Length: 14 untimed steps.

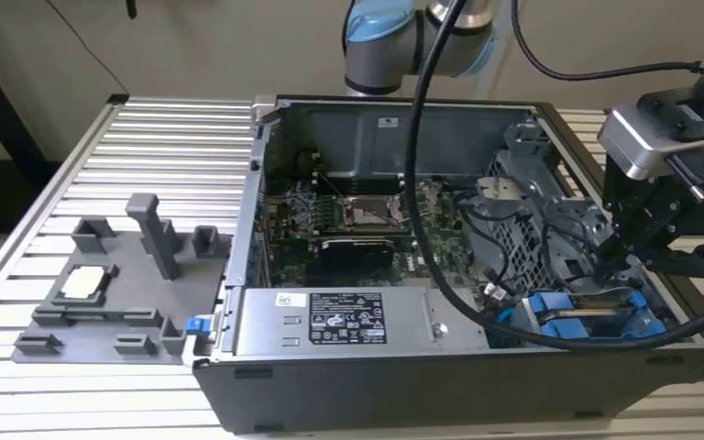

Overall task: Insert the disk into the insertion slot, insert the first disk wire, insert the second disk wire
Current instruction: 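Insert the first disk wire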

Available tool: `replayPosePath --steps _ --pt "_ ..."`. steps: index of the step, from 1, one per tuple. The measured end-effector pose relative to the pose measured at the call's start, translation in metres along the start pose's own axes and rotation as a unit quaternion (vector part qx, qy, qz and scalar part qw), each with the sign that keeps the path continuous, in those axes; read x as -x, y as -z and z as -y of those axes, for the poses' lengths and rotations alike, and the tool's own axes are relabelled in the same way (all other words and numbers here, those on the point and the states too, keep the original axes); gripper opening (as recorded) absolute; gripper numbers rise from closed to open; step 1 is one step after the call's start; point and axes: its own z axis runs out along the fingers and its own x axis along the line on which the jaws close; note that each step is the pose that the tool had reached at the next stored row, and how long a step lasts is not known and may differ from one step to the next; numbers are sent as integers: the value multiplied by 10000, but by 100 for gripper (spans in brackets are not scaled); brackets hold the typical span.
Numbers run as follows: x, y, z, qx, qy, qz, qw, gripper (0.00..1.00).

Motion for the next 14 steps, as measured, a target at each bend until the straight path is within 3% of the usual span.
replayPosePath --steps 6,14 --pt "-45 -44 16 1 -8 -18 10000 19" --pt "-69 -100 42 12 -13 -119 9999 19"
